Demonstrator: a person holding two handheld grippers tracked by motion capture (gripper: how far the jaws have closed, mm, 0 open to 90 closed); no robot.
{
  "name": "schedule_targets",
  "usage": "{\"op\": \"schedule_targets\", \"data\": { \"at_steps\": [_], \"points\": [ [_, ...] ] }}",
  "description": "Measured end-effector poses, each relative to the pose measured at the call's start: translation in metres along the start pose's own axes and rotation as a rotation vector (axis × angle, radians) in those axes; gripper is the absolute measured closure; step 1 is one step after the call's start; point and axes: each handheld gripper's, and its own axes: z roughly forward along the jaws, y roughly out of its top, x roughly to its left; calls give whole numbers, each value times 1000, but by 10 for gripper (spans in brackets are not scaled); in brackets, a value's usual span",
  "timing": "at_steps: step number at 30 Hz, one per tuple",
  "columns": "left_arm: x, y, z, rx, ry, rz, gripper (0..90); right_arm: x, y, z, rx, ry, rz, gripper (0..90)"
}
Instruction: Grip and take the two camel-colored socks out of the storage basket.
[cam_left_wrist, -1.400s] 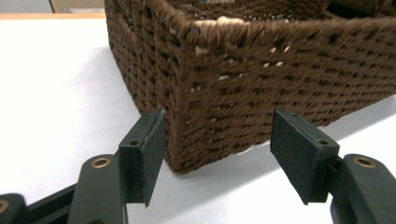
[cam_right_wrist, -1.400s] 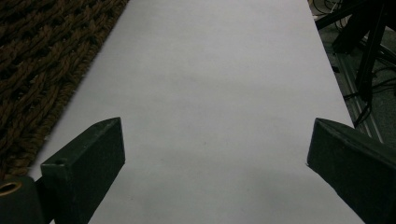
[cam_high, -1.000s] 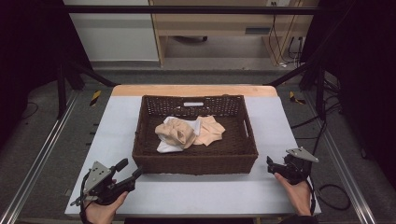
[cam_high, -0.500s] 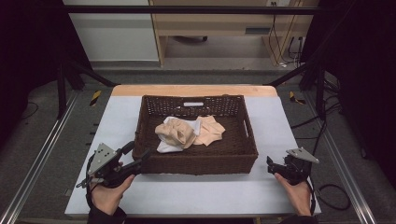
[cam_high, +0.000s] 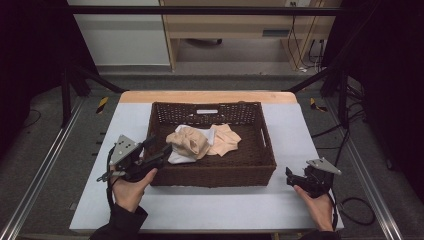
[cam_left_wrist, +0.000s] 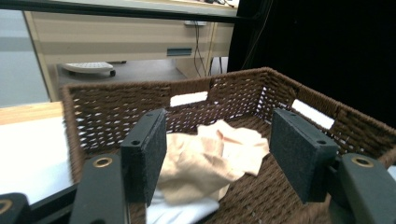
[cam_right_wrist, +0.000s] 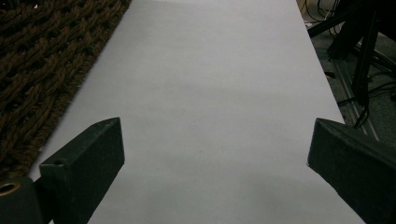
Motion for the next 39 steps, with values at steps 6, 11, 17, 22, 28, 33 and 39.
{"op": "schedule_targets", "data": {
  "at_steps": [6, 11, 17, 22, 28, 33, 39],
  "points": [
    [-6, 8, 22, 6, 5, 9, 374, 0, 0, 0, -4, -1, -1, 40],
    [-7, 12, 37, 20, 13, 10, 385, -1, 0, 0, -6, -3, 6, 40],
    [-7, 18, 52, 37, 31, 22, 392, 0, 0, 0, -11, -4, 6, 39],
    [-2, 16, 69, 60, 53, 26, 398, -1, 0, -1, -17, -6, 5, 39],
    [2, 18, 85, 75, 78, 39, 432, 0, 0, 0, -13, -5, -3, 40],
    [6, 16, 99, 101, 102, 48, 433, 0, 1, -1, -16, -4, -1, 40],
    [10, 6, 117, 173, 127, 79, 425, 0, 1, 0, -16, -5, -5, 40]
  ]
}}
